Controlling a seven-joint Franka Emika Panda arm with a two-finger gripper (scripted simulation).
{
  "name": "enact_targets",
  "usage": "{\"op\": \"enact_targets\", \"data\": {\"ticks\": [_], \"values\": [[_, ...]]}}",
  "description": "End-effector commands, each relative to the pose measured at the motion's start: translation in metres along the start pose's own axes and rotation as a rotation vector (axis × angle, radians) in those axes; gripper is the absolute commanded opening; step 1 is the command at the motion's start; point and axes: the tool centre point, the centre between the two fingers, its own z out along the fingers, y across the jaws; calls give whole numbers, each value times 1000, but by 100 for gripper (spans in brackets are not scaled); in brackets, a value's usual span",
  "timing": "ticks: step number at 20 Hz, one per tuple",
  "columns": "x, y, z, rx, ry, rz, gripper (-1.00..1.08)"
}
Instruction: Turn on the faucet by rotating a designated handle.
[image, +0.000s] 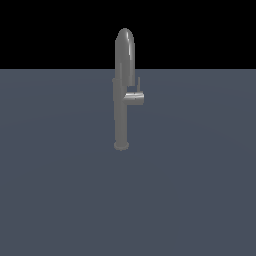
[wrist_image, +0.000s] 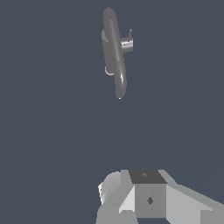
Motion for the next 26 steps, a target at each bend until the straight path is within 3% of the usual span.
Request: {"op": "enact_targets", "data": {"ticks": [1, 13, 26], "values": [[0, 0, 0, 0, 0, 0, -100], [18, -3, 1, 43, -53, 45, -100], [78, -9, 10, 185, -230, 195, -100]]}}
